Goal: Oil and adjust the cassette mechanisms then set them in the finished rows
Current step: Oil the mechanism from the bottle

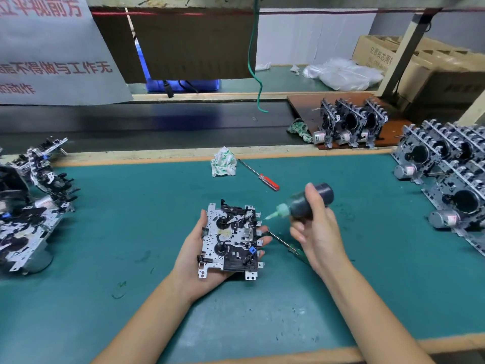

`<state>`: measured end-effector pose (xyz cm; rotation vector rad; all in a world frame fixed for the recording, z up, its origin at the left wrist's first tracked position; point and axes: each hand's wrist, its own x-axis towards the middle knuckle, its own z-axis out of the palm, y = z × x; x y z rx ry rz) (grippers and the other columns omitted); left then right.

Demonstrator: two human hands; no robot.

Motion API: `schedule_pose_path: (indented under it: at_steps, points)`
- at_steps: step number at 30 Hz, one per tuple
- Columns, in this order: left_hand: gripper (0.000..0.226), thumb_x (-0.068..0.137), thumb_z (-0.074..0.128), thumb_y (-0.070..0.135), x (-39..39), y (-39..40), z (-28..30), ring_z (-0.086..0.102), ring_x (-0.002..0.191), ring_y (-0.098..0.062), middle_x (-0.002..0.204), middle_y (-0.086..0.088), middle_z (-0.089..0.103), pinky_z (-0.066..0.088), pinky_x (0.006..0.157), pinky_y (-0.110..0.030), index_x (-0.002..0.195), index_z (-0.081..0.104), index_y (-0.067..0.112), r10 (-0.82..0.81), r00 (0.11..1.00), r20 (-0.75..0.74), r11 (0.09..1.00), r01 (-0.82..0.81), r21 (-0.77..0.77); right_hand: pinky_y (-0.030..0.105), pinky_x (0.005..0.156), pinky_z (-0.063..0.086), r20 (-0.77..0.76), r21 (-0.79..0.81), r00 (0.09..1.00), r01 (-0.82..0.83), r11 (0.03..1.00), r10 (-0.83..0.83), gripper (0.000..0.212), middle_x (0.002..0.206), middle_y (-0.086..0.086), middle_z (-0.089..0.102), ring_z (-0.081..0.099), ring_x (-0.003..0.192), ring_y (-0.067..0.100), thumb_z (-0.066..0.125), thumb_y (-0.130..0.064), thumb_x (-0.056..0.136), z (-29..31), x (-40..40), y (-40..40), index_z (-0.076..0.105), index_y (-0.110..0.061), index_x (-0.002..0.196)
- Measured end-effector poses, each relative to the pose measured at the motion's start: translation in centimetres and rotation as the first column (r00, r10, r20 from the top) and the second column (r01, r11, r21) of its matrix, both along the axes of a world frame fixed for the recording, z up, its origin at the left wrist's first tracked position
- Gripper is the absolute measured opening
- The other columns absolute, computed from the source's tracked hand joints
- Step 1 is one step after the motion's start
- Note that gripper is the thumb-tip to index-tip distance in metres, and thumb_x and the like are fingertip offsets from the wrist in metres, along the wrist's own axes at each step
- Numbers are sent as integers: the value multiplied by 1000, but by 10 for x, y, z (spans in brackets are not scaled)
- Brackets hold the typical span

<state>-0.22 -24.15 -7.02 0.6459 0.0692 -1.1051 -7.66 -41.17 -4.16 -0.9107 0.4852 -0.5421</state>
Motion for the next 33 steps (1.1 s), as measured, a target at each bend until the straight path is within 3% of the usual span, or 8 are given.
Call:
schedule_pose_path:
  at_steps: [4, 14, 33]
  points:
    - [78, 90, 31, 62, -1, 0, 1, 59, 112, -44, 130, -31, 53, 54, 85, -52, 120, 62, -2, -1, 1000, -10, 1000, 1, 4, 15, 32, 25, 3, -124, 999, 49, 991, -49, 29, 53, -2, 47, 31, 36, 6, 55, -22, 92, -4, 2, 3, 45, -12, 67]
    - [76, 89, 35, 61, 1, 0, -1, 56, 115, -46, 132, -31, 51, 51, 89, -54, 123, 60, -2, 1, 1000, -20, 1000, -1, -16, 18, 34, 30, -9, -263, 1000, 12, 965, -15, 30, 50, -6, 41, 33, 37, 8, 57, -21, 92, -9, 3, 5, 45, -12, 66]
    - [72, 87, 38, 57, -1, 1, 1, 55, 117, -45, 132, -30, 52, 43, 96, -56, 122, 61, -1, -10, 1000, 19, 1000, 10, 0, 19, 35, 29, -2, -286, 1000, 18, 958, -19, 26, 52, -6, 42, 32, 38, 8, 54, -19, 93, -8, 3, 5, 46, -10, 70]
